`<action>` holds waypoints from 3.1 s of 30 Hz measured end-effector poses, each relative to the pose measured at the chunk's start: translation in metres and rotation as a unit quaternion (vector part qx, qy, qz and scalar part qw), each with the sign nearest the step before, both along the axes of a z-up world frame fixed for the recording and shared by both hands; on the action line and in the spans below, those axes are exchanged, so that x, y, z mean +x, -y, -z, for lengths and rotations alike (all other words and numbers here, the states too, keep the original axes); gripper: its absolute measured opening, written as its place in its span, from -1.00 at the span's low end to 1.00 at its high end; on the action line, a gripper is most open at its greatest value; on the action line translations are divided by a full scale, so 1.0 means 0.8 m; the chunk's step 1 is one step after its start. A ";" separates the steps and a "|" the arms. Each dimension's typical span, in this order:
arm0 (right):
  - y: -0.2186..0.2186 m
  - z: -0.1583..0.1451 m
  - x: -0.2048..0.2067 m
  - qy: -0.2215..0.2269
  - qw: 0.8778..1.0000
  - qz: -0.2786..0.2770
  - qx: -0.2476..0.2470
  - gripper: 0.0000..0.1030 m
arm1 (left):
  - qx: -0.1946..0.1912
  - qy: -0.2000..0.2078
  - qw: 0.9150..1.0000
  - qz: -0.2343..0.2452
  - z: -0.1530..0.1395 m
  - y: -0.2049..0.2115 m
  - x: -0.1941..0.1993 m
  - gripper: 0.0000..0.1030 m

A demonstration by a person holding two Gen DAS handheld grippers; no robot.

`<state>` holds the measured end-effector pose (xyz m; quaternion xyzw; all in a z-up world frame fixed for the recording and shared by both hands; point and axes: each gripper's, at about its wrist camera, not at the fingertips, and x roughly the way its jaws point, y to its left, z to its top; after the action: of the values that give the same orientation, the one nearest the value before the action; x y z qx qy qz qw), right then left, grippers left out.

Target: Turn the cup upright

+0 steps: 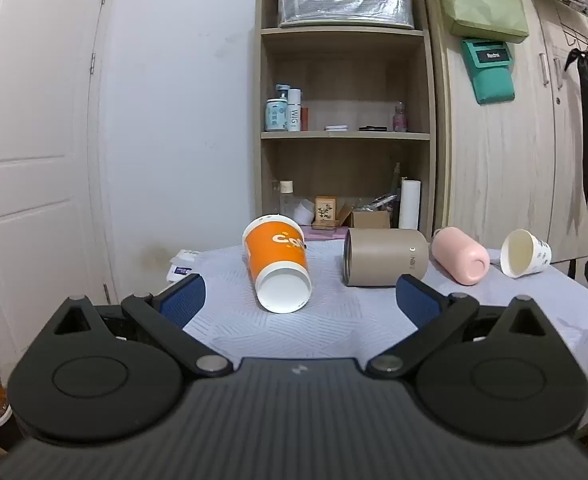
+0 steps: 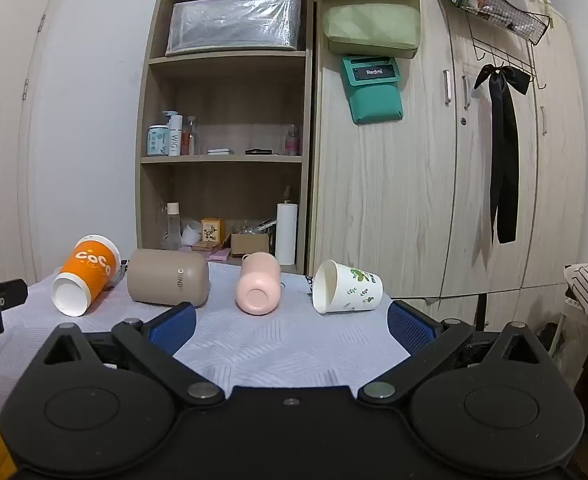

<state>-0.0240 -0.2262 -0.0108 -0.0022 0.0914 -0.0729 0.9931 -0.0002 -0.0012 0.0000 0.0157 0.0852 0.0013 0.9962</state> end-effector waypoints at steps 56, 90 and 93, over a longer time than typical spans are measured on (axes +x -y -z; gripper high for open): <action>-0.003 0.002 0.005 -0.021 1.000 0.000 0.000 1.00 | -0.049 -0.048 0.997 0.027 -0.007 -0.020 0.005 1.00; 0.008 0.012 0.012 -0.036 0.999 -0.024 0.019 1.00 | -0.030 -0.074 0.996 0.039 -0.003 0.002 0.009 1.00; 0.012 0.013 0.013 -0.037 0.999 -0.023 0.018 1.00 | -0.033 -0.079 0.995 0.050 -0.008 0.008 0.009 1.00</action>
<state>-0.0133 -0.2359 -0.0212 0.0109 0.1294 -0.0486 0.9903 0.0073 -0.0077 0.0062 -0.0126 0.1623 -0.0530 0.9852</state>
